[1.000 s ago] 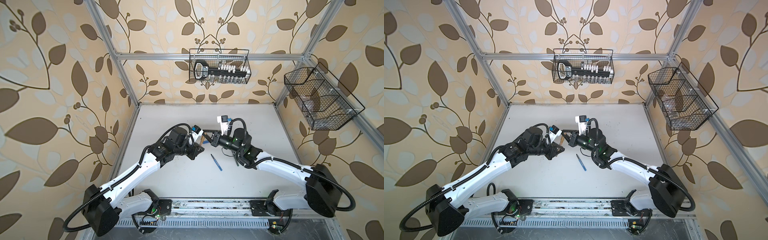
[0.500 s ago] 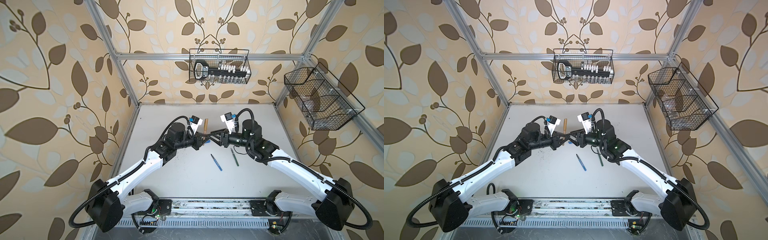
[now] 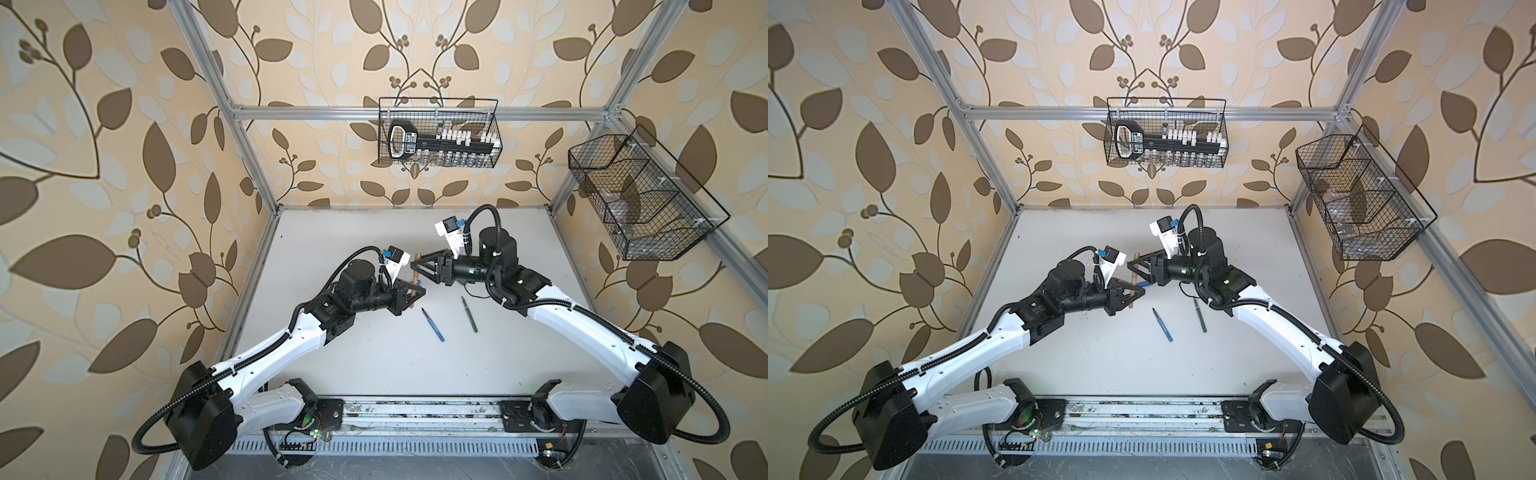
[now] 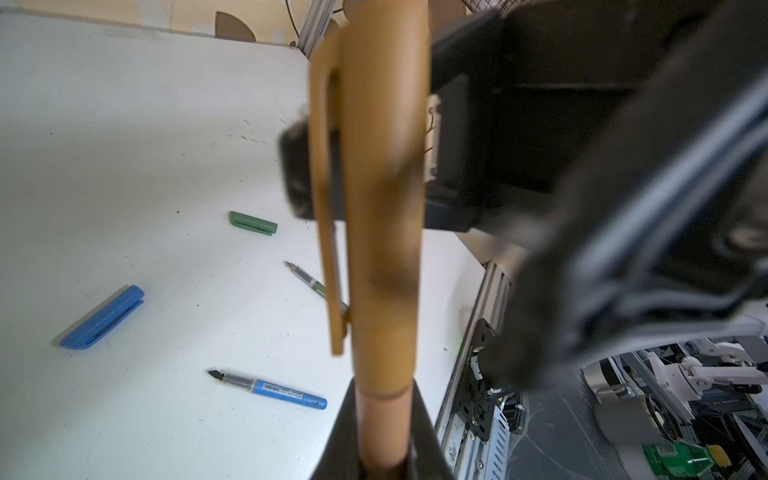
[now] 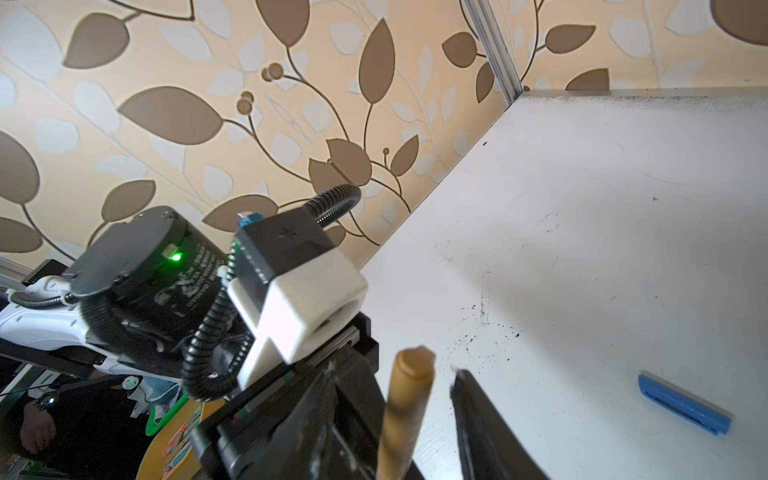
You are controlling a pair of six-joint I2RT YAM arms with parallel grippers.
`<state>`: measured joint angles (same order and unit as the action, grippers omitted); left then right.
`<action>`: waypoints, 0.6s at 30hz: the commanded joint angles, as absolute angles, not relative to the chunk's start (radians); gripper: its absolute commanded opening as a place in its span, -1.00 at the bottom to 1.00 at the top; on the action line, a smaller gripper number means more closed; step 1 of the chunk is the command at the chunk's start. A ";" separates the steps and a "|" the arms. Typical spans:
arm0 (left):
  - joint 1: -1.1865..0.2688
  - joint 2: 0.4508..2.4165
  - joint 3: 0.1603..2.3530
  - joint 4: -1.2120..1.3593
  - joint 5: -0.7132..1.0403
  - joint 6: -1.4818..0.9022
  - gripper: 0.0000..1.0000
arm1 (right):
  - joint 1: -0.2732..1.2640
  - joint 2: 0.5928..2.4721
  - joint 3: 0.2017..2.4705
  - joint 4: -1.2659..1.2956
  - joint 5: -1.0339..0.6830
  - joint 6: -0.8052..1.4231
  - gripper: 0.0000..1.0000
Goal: Insert the pens into the pen caps
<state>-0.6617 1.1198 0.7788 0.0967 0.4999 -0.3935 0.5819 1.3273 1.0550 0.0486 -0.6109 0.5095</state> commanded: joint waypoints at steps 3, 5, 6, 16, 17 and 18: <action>-0.666 1.094 0.772 0.135 0.531 -0.405 -1.00 | 0.582 1.347 1.096 0.060 -0.650 0.494 -0.10; -0.666 1.091 0.772 0.133 0.526 -0.403 -1.00 | 0.587 1.348 1.094 0.065 -0.654 0.499 -0.22; -0.666 1.090 0.774 0.128 0.523 -0.401 -1.00 | 0.590 1.347 1.092 0.068 -0.652 0.503 -0.32; -0.664 1.074 0.894 0.057 0.254 -0.316 -1.00 | 0.652 1.384 1.013 0.086 -0.670 0.547 -1.00; -0.661 1.070 0.909 0.070 0.233 -0.298 -1.00 | 0.660 1.386 0.998 0.092 -0.672 0.553 -1.00; -0.658 1.065 0.922 0.085 0.219 -0.285 -1.00 | 0.665 1.387 0.982 0.096 -0.675 0.561 -1.00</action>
